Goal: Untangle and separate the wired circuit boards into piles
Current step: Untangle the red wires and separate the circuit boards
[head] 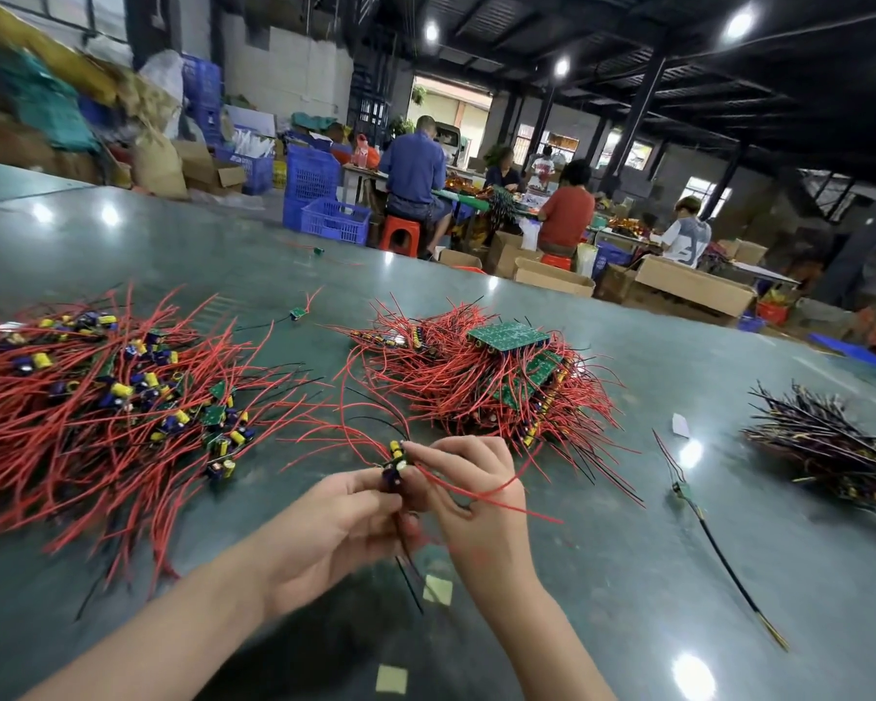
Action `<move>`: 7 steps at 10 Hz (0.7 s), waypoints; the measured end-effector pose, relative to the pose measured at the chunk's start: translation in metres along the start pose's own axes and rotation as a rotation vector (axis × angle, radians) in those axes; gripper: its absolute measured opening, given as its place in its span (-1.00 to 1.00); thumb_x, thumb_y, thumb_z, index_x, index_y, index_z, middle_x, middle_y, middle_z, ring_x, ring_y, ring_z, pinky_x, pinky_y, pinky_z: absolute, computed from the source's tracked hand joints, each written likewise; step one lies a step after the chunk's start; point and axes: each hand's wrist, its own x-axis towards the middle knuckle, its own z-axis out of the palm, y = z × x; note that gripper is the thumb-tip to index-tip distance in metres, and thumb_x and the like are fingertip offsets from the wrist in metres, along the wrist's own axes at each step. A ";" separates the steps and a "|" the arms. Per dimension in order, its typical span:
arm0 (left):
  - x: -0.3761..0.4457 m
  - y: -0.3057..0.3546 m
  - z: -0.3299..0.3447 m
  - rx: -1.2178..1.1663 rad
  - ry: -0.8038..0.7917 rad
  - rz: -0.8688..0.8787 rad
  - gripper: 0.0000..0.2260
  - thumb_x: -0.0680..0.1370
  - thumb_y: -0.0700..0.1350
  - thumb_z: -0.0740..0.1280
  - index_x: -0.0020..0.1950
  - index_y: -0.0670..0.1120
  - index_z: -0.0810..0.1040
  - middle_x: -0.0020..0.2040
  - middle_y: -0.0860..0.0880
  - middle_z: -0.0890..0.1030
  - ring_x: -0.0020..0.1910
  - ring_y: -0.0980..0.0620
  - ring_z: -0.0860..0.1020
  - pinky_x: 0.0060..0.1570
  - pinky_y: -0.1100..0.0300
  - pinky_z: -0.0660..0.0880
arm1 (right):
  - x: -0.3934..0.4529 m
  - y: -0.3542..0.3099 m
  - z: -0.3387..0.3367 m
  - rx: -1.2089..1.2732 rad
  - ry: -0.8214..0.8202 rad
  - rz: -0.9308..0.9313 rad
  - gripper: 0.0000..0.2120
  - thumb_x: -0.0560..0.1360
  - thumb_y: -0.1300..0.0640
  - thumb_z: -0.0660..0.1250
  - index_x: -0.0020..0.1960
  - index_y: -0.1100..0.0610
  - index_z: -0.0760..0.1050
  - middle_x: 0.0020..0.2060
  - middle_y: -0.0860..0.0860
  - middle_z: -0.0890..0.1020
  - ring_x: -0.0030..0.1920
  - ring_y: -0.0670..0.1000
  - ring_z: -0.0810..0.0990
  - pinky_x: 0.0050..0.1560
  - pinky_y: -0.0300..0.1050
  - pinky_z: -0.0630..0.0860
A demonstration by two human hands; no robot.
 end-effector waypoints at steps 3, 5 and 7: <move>-0.008 0.003 0.007 0.434 0.090 0.105 -0.66 0.50 0.10 0.16 -0.13 -0.17 0.52 -0.50 0.04 0.21 -0.58 0.12 0.16 -0.57 0.35 0.14 | 0.014 -0.002 -0.005 0.227 0.151 -0.184 -0.83 0.45 0.13 0.39 -0.30 0.03 0.66 -0.37 -0.11 0.66 -0.27 -0.17 0.55 -0.17 -0.37 0.41; -0.009 0.003 0.007 0.508 0.028 0.152 -0.67 0.50 0.05 0.14 -0.11 -0.23 0.46 -0.53 0.05 0.20 -0.61 0.12 0.16 -0.59 0.33 0.17 | 0.015 0.003 0.000 0.636 -0.035 0.166 -0.84 0.40 0.04 0.39 -0.22 0.11 0.66 -0.30 0.04 0.58 -0.24 0.00 0.45 -0.03 -0.06 0.33; -0.006 -0.002 0.001 0.477 -0.023 0.025 -0.83 0.58 -0.21 0.20 -0.02 -0.26 0.56 -0.35 -0.04 0.54 -0.54 0.13 0.33 -0.54 0.32 0.26 | 0.010 -0.005 -0.011 0.320 0.105 -0.151 -0.84 0.45 0.27 0.38 -0.20 0.06 0.66 -0.34 -0.15 0.67 -0.31 -0.27 0.55 -0.26 -0.43 0.42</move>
